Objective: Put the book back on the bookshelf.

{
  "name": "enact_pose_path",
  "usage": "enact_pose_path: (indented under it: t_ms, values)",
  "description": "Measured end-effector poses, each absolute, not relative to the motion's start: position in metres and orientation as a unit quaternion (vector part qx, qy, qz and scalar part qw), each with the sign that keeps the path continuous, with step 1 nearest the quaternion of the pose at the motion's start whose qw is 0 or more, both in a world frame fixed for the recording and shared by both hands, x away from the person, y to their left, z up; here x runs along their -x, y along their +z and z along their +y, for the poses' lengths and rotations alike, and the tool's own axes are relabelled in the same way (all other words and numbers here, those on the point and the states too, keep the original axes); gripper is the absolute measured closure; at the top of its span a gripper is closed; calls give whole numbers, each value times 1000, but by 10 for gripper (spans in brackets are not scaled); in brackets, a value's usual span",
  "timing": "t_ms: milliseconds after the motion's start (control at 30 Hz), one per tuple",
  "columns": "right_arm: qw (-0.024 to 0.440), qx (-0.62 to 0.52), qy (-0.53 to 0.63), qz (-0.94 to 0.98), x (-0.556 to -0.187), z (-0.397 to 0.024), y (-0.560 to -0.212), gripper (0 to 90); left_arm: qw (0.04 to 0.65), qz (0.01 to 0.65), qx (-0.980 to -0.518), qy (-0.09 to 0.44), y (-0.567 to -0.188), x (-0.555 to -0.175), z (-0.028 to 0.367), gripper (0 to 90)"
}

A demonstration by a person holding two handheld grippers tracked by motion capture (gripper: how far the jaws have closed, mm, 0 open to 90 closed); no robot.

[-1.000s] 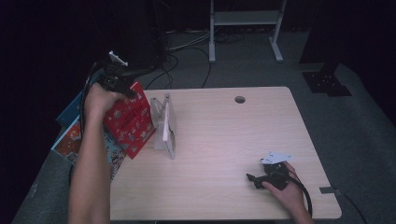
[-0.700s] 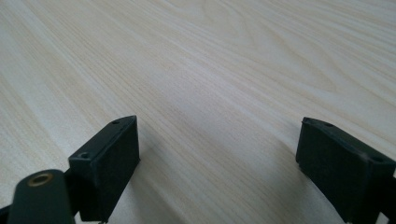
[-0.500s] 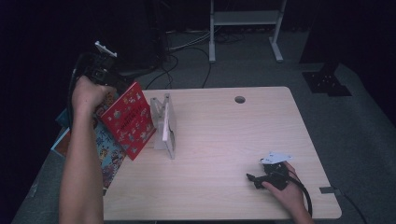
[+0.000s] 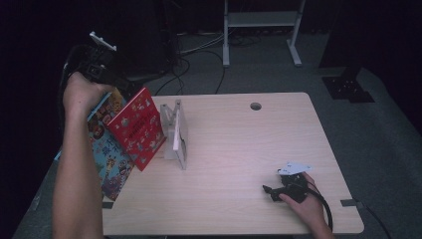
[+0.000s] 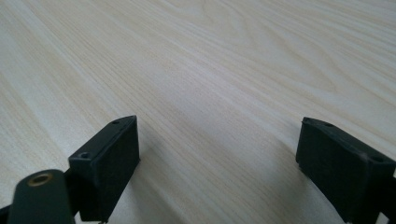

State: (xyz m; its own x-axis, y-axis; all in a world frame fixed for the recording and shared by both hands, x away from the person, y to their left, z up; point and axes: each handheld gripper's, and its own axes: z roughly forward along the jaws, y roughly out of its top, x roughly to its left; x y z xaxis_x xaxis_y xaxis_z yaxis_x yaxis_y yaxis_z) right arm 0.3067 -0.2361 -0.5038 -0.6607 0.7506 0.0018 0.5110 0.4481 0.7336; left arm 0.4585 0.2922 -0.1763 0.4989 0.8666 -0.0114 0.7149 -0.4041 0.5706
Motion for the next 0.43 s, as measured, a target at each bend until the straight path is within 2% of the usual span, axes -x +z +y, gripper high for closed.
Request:
enact_pose_path:
  t_ms: [433]
  values:
    - [164, -378, 365, 835, -307, -236, -504, 126, 264, 477, -825, 147, -171, -454, 293, 898]
